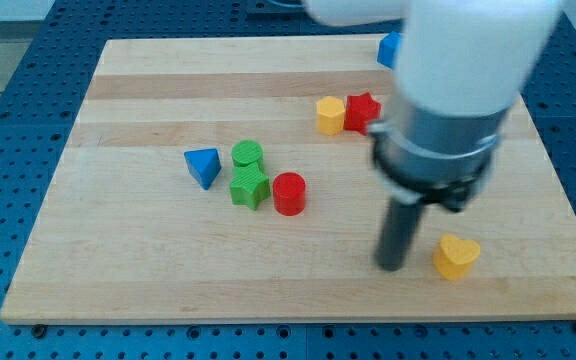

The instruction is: Move the blue triangle diagonally top left to the green circle

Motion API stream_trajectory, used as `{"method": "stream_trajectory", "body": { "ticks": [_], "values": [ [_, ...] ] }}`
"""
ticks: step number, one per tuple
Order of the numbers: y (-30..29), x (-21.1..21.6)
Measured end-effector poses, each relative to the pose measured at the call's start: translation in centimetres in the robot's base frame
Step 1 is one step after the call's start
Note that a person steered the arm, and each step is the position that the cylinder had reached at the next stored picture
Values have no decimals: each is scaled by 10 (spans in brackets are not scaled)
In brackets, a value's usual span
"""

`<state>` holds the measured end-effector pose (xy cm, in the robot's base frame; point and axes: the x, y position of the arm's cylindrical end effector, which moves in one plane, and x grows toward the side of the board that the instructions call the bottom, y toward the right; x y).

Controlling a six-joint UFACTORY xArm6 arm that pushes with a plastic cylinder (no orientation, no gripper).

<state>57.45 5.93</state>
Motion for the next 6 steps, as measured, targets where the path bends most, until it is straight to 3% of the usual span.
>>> {"method": "stream_trajectory", "body": {
  "ticks": [1,3,6],
  "values": [
    [-94,-21],
    [-184,-89],
    [-184,-171]
  ]
}}
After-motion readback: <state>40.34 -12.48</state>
